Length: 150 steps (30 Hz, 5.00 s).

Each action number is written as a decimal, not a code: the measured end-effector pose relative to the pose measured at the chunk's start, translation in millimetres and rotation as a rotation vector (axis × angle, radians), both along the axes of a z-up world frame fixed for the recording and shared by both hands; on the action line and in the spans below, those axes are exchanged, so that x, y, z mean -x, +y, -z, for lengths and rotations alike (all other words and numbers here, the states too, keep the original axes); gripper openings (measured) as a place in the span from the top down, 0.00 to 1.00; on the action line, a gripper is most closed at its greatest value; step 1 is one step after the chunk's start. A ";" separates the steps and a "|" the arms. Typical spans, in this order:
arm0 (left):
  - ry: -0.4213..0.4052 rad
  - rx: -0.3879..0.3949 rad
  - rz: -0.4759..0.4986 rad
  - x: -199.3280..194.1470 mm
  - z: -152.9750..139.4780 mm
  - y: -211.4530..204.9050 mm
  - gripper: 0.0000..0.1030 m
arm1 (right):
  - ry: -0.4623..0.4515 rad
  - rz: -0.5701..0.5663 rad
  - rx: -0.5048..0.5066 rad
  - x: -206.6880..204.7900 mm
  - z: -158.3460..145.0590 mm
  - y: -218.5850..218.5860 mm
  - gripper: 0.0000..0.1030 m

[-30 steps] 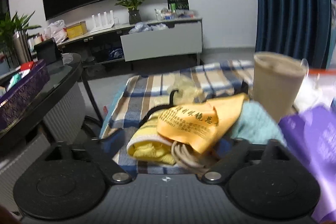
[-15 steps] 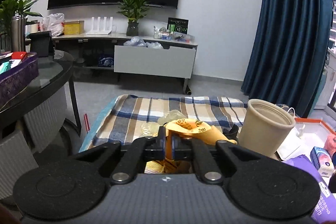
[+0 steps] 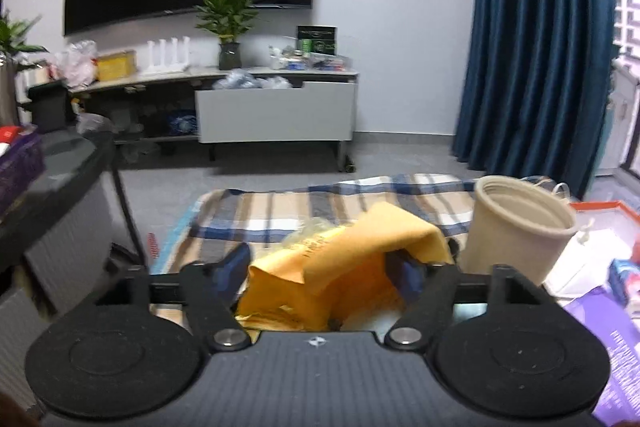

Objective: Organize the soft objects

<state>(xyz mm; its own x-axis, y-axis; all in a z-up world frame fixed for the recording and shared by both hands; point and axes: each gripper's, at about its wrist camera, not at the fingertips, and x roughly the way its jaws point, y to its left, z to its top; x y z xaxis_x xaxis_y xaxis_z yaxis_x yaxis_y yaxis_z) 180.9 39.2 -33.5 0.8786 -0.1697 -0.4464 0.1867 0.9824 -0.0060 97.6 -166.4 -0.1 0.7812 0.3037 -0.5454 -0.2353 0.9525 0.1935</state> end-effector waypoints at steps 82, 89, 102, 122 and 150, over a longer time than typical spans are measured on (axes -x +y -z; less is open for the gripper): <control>0.015 0.199 -0.083 76.7 -48.0 57.5 0.93 | 0.222 -0.139 0.359 -119.9 48.7 117.1 0.51; 0.005 0.200 -0.088 85.7 -47.8 56.7 0.93 | 0.131 -0.109 0.250 -99.7 24.7 92.6 0.67; -0.024 0.157 -0.085 101.6 -74.0 25.1 0.93 | -0.030 -0.060 0.060 -21.0 -34.7 45.9 0.67; -0.060 0.119 -0.056 147.4 -102.7 -29.9 0.93 | -0.137 0.091 -0.013 70.5 -60.4 -25.9 0.67; -0.065 0.113 0.013 159.8 -101.9 -62.8 0.93 | -0.163 0.179 -0.031 104.4 -61.6 -70.6 0.67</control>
<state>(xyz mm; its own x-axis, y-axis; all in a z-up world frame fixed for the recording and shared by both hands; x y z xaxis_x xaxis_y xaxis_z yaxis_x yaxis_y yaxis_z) 21.1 -23.6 68.4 0.9025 -0.2277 -0.3655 0.2033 0.9735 -0.1043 -6.8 -237.0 61.5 0.9011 0.1673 -0.4000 -0.0940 0.9760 0.1964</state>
